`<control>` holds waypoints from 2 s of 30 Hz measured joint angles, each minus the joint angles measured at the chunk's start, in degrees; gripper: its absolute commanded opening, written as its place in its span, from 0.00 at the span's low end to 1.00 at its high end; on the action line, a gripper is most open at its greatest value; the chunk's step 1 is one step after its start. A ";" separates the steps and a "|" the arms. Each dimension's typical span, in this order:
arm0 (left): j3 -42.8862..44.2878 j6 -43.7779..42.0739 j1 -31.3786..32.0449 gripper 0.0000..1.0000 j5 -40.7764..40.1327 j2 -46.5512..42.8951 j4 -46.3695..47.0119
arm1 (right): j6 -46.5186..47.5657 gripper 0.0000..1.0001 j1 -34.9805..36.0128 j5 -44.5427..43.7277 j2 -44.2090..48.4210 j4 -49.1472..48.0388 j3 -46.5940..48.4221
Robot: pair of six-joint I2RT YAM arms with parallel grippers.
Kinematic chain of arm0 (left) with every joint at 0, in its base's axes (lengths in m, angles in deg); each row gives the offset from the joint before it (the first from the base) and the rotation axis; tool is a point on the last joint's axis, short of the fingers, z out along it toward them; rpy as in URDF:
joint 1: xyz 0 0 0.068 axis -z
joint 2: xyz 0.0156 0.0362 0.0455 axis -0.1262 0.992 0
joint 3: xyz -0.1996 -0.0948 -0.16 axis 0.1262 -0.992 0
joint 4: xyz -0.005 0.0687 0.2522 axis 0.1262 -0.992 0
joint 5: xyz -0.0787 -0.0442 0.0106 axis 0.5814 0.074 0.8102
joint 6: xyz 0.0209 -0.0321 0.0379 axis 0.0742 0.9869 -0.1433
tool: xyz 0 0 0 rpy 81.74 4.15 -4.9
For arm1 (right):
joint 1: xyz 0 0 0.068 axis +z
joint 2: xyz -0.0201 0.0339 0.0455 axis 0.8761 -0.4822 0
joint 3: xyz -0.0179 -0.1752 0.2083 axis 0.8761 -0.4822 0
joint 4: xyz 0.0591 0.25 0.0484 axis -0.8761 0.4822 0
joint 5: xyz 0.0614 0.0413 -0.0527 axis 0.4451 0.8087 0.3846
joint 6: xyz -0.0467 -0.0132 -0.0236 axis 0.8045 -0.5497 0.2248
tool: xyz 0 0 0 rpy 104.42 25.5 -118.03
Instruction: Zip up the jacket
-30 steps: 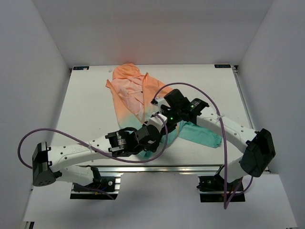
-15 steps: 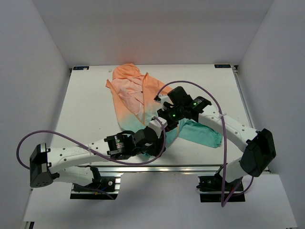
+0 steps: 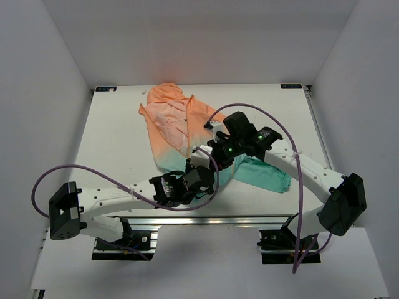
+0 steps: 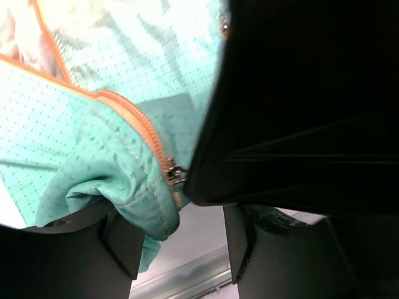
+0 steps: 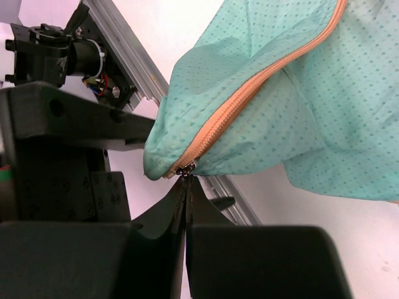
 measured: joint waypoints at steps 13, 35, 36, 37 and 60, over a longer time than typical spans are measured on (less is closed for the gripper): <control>-2.10 -3.91 0.04 0.00 -2.27 0.11 6.45 | -0.52 0.00 -1.01 -1.40 0.26 -1.84 -0.50; -16.72 2.49 -0.07 0.00 11.02 -17.07 9.01 | -1.57 0.00 1.66 -15.80 -4.26 0.76 3.91; -17.14 2.69 -0.13 0.00 12.13 -17.07 9.57 | -1.60 0.00 1.66 -15.96 -4.28 1.05 3.91; -17.31 2.86 -0.17 0.00 12.98 -17.07 10.01 | -1.57 0.00 1.66 -16.39 -4.28 1.22 3.91; -26.25 15.39 2.71 0.00 25.70 -27.65 4.59 | 2.34 0.00 -9.75 -43.63 -40.89 2.56 44.72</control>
